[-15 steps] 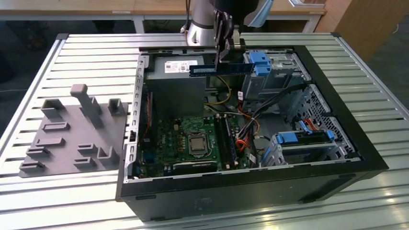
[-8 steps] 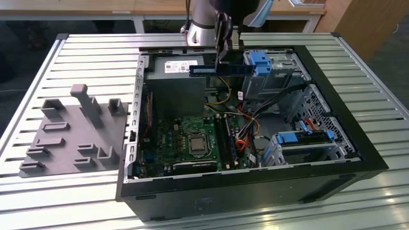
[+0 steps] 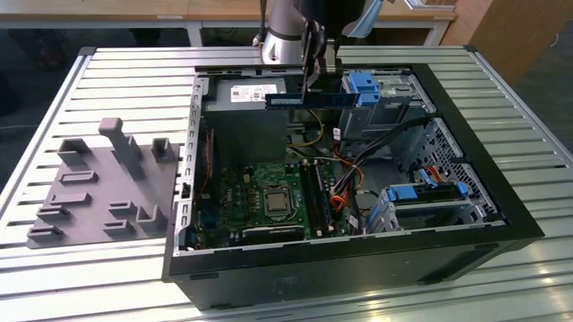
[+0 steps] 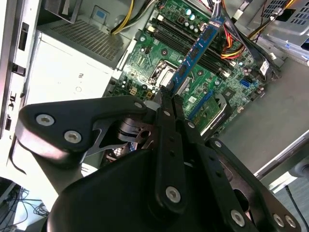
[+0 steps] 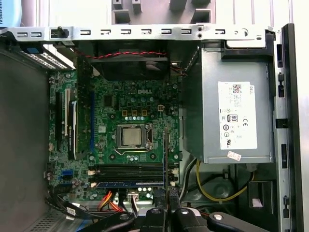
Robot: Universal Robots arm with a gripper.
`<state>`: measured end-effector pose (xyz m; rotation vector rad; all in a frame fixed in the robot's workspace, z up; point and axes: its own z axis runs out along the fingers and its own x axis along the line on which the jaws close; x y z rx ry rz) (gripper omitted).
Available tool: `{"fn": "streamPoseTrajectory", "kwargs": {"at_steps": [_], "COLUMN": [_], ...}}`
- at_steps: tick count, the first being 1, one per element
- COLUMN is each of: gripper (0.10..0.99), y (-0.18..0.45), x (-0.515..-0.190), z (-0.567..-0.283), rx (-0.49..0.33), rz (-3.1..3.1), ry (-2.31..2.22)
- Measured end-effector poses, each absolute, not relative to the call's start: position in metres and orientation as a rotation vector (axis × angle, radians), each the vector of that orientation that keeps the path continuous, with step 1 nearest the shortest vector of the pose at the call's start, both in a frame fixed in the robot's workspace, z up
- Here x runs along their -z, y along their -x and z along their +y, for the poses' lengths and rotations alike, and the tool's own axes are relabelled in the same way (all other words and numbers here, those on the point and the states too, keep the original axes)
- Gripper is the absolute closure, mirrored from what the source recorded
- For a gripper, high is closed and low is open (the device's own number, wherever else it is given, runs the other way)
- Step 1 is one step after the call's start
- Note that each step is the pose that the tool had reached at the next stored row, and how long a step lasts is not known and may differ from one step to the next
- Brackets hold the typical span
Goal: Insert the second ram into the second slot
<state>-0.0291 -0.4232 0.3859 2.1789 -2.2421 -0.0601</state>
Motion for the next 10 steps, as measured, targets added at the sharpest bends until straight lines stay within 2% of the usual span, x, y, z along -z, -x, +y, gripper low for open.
{"fn": "streamPoseTrajectory", "kwargs": {"at_steps": [10], "gripper": [0.953], "y": [0.0292], "x": [-0.3858], "z": [-0.4244], "rx": [0.060], "rz": [-2.242], "ry": [-2.179]}}
